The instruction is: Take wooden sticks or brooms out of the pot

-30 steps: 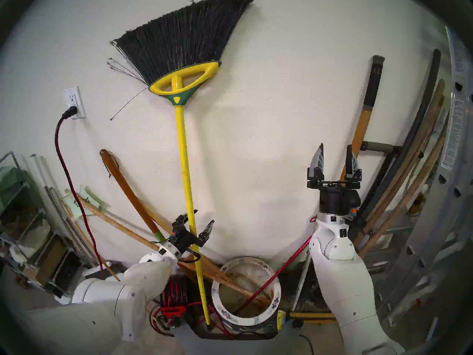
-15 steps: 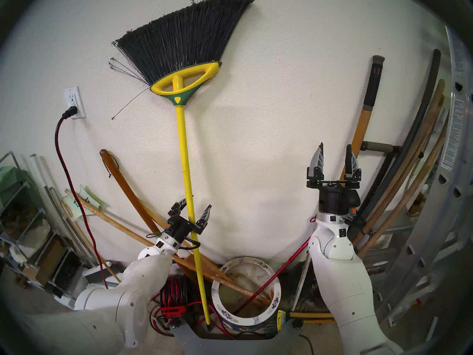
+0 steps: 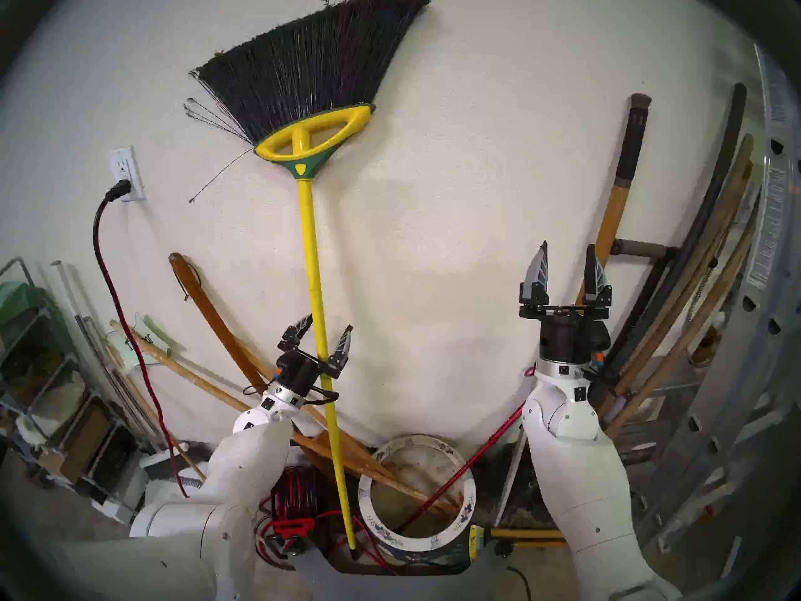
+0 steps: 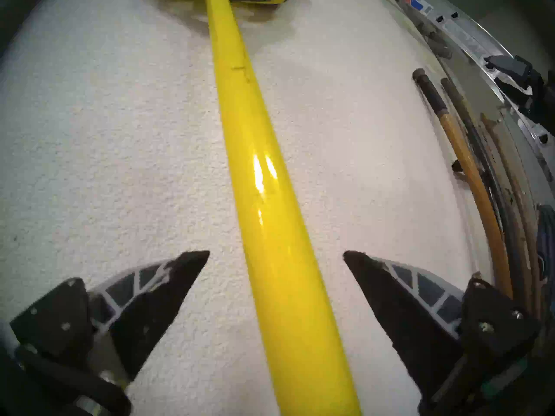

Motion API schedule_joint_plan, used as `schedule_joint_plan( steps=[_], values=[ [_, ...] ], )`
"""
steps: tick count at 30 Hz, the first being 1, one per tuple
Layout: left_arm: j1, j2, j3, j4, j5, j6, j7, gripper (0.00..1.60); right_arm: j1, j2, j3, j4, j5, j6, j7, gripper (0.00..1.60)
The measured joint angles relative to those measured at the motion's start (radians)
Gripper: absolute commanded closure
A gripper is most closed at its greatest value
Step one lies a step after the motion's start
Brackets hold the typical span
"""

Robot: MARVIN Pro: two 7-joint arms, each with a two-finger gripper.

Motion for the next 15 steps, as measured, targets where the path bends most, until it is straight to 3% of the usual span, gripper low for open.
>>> schedule_joint_plan(
  steps=[15],
  values=[
    [0.045, -0.012, 0.009, -0.215, -0.077, 0.000, 0.002, 0.00, 0.000, -0.006, 0.004, 0.000, 0.007, 0.000, 0.017, 0.00]
  ],
)
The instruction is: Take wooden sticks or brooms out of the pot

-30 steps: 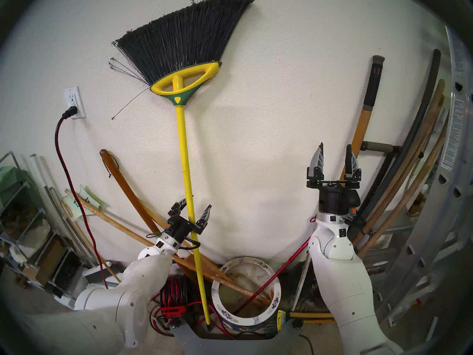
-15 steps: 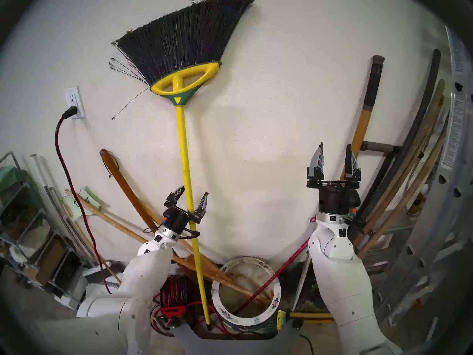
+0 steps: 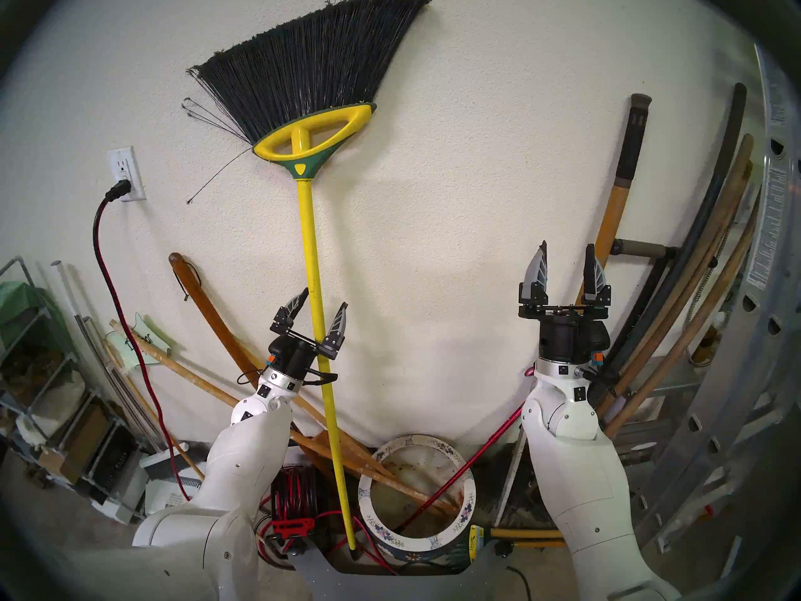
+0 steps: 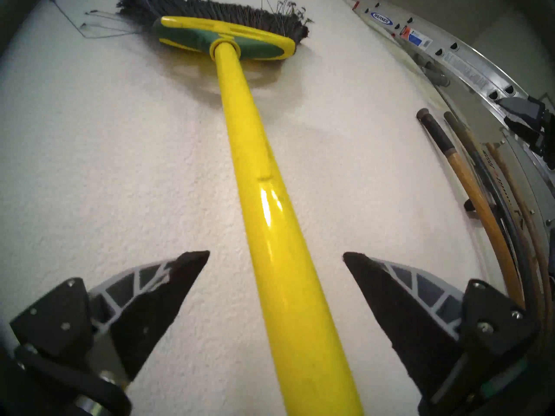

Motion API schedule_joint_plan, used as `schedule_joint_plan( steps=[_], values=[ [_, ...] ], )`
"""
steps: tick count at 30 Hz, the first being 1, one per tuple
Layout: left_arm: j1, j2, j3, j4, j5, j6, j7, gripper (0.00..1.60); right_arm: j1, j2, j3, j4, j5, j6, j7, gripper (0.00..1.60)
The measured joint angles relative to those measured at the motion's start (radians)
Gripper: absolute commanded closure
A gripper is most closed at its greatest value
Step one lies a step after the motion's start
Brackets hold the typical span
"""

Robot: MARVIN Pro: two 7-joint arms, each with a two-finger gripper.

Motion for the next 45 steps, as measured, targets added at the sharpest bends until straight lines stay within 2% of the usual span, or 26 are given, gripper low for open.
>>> schedule_joint_plan(
  steps=[10, 25, 30, 39, 45],
  values=[
    [0.057, -0.007, 0.024, -0.167, -0.058, 0.000, 0.000, 0.00, 0.000, -0.005, 0.005, 0.000, 0.005, 0.000, 0.012, 0.00],
    [0.192, 0.014, 0.005, -0.415, -0.124, 0.000, 0.005, 0.00, 0.001, -0.014, 0.014, 0.001, 0.012, 0.000, 0.032, 0.00],
    [0.239, 0.014, 0.020, -0.497, -0.145, 0.000, 0.004, 0.00, 0.001, -0.018, 0.017, 0.001, 0.014, 0.000, 0.039, 0.00],
    [0.310, 0.014, 0.067, -0.634, -0.142, 0.000, 0.003, 0.00, 0.002, -0.025, 0.025, 0.002, 0.019, 0.000, 0.053, 0.00],
    [0.359, 0.016, 0.064, -0.729, -0.100, 0.004, 0.013, 0.00, 0.002, -0.032, 0.033, 0.002, 0.022, 0.000, 0.065, 0.00]
  ],
)
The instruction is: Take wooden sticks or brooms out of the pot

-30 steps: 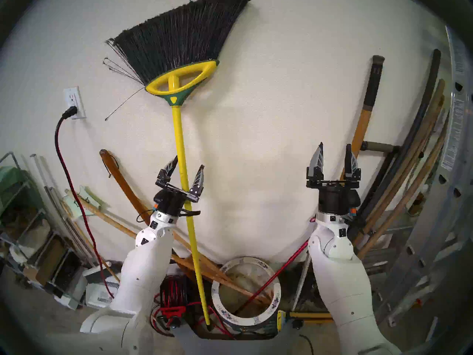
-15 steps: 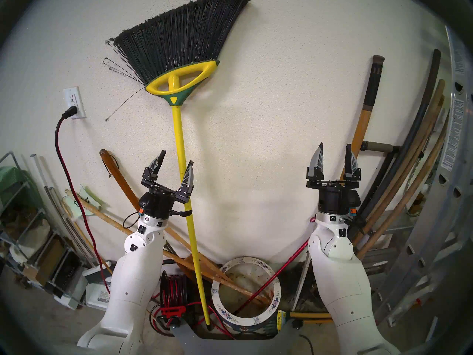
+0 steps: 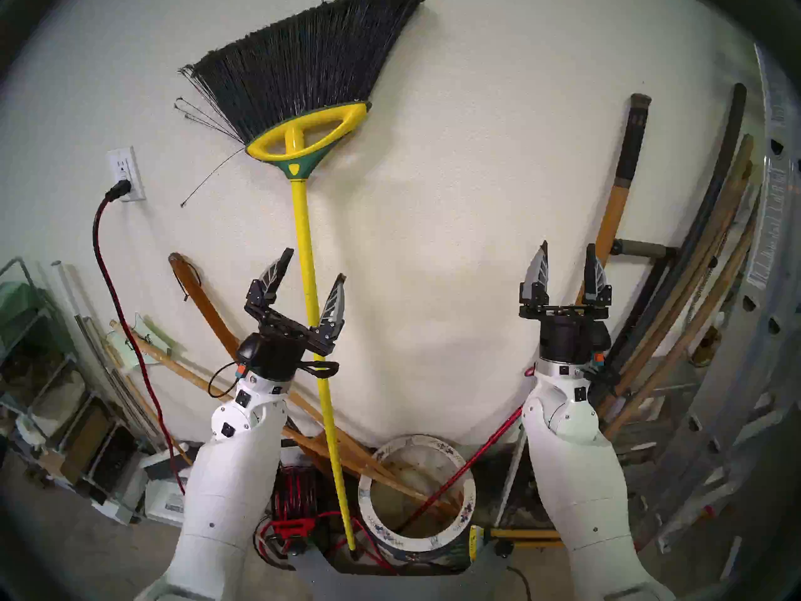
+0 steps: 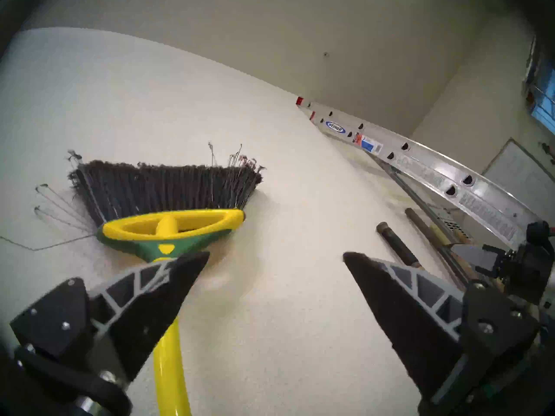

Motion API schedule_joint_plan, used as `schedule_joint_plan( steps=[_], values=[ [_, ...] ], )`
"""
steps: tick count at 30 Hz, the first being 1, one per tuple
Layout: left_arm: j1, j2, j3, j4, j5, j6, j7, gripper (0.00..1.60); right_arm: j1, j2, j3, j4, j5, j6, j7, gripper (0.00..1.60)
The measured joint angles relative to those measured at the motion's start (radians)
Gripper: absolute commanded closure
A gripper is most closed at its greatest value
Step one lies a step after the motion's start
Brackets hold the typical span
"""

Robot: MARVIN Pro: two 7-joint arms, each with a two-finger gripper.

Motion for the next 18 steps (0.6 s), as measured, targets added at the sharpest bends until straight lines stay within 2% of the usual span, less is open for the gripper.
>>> schedule_joint_plan(
  steps=[4, 10, 18],
  values=[
    [0.040, -0.009, -0.027, -0.063, 0.052, 0.038, 0.038, 0.00, 0.001, -0.009, 0.014, 0.002, 0.003, 0.000, 0.016, 0.00],
    [0.075, -0.029, -0.047, -0.088, 0.106, 0.072, 0.080, 0.00, 0.004, -0.026, 0.037, 0.007, 0.010, 0.000, 0.048, 0.00],
    [0.098, -0.047, -0.054, -0.107, 0.139, 0.070, 0.101, 0.00, 0.009, -0.054, 0.067, 0.013, 0.024, 0.000, 0.100, 0.00]
  ],
)
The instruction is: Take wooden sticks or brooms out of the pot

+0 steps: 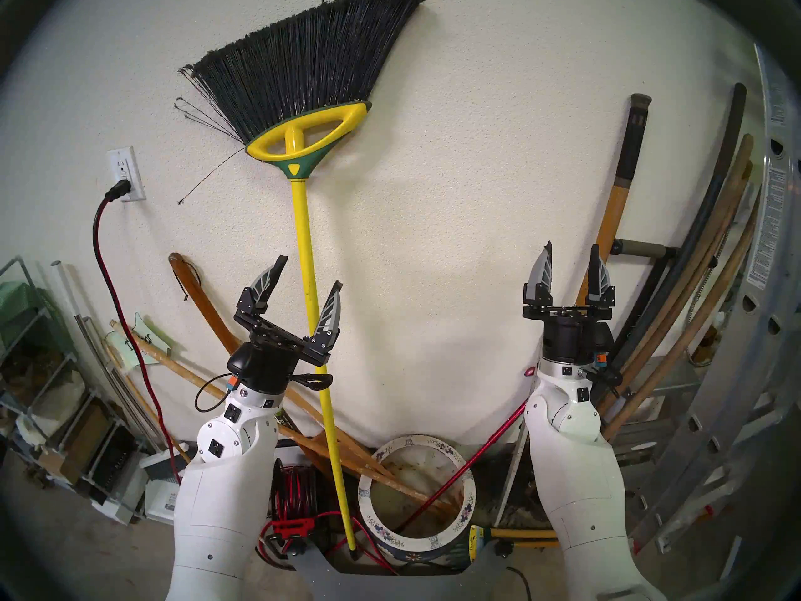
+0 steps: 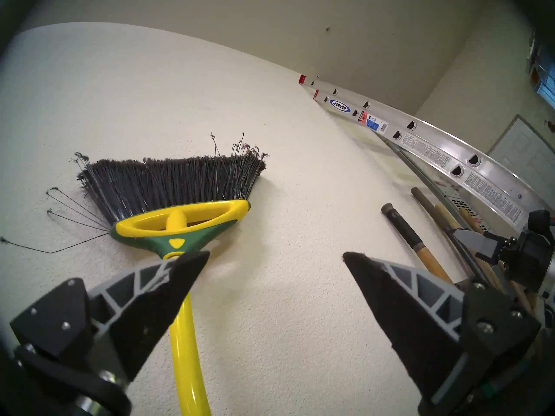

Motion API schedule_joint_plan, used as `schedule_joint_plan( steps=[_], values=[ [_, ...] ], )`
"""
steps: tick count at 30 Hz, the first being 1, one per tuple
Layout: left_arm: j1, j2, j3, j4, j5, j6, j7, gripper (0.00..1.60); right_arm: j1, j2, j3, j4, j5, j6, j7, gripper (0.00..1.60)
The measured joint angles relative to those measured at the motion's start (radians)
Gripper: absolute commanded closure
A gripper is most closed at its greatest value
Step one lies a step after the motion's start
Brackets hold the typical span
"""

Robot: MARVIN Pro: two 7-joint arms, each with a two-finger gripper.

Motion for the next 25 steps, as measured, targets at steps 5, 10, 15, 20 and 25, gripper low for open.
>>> schedule_joint_plan(
  steps=[5, 10, 15, 20, 25],
  values=[
    [0.003, 0.001, 0.000, -0.009, 0.001, -0.032, -0.008, 0.00, 0.003, -0.019, 0.019, 0.004, 0.011, 0.000, 0.036, 0.00],
    [0.003, 0.005, 0.002, -0.010, 0.001, -0.053, -0.023, 0.00, 0.006, -0.034, 0.034, 0.007, 0.021, 0.000, 0.066, 0.00],
    [0.003, 0.008, 0.002, -0.010, -0.002, -0.065, -0.033, 0.00, 0.009, -0.046, 0.045, 0.009, 0.032, 0.000, 0.092, 0.00],
    [0.003, 0.010, 0.002, -0.010, -0.005, -0.070, -0.039, 0.00, 0.012, -0.055, 0.051, 0.012, 0.043, 0.000, 0.113, 0.00],
    [0.002, 0.011, 0.002, -0.010, -0.008, -0.072, -0.043, 0.00, 0.014, -0.060, 0.052, 0.014, 0.050, 0.000, 0.127, 0.00]
  ],
)
